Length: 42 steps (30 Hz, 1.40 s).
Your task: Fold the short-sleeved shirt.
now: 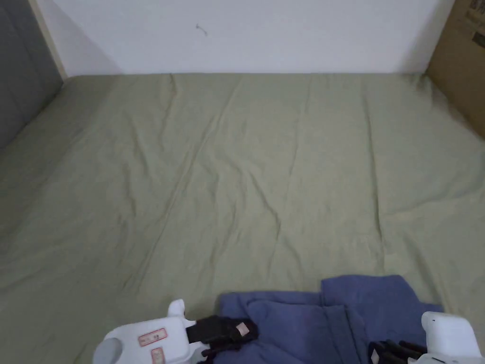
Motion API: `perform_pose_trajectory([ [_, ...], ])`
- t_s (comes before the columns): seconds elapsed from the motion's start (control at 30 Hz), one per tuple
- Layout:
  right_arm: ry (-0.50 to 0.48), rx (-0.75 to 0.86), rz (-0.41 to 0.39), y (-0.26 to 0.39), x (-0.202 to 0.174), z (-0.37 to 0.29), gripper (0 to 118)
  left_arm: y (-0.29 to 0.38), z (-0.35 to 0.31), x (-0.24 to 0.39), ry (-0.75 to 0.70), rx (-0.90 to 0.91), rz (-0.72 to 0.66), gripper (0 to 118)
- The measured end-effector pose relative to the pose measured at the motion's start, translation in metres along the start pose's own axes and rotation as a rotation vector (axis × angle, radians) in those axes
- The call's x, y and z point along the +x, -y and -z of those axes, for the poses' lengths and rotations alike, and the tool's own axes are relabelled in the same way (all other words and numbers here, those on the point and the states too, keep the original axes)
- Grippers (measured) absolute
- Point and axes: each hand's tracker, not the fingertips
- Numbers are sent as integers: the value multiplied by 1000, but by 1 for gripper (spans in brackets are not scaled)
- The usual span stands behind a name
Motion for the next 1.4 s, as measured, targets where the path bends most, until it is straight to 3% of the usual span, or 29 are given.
perform_pose_trajectory([
  [0.03,2,-4,-6,-1,-2,0,11,-3,6,3,-96,1,69,13],
  [0.1,3,-6,-18,-1,-6,-1,11,0,-13,19,38,48,82,13],
  [0.2,-3,-15,-34,-2,-7,1,11,9,-32,40,-24,36,252,13],
  [0.33,-8,-23,-22,-3,-10,3,11,-7,-64,29,-60,50,196,13],
  [0.53,-27,-6,-20,1,-3,-3,11,-20,-164,17,-286,209,120,13],
  [0.7,-46,-12,36,8,14,-1,11,-6,-194,62,-456,320,104,13],
  [0.93,-70,2,99,12,41,-7,11,36,-143,173,-446,380,155,13],
  [1.03,-63,14,104,12,52,-12,11,52,-90,214,-542,331,313,13],
  [1.1,-60,29,119,12,61,-17,11,51,-54,216,-577,273,361,13],
  [1.2,-57,52,159,16,74,-26,11,53,4,212,-543,151,322,15],
  [1.23,-54,56,170,18,78,-28,11,55,23,206,-552,107,320,21],
  [1.27,-47,59,181,20,82,-30,11,55,40,201,-543,53,354,36],
  [1.3,-41,61,192,22,86,-32,11,56,51,198,-541,16,360,71],
  [1.33,-35,61,205,24,90,-33,11,59,63,196,-558,-36,360,94],
  [1.37,-29,60,218,26,95,-35,11,65,69,194,-559,-59,363,105],
  [1.4,-26,60,227,28,98,-36,11,67,68,195,-536,-43,365,106],
])
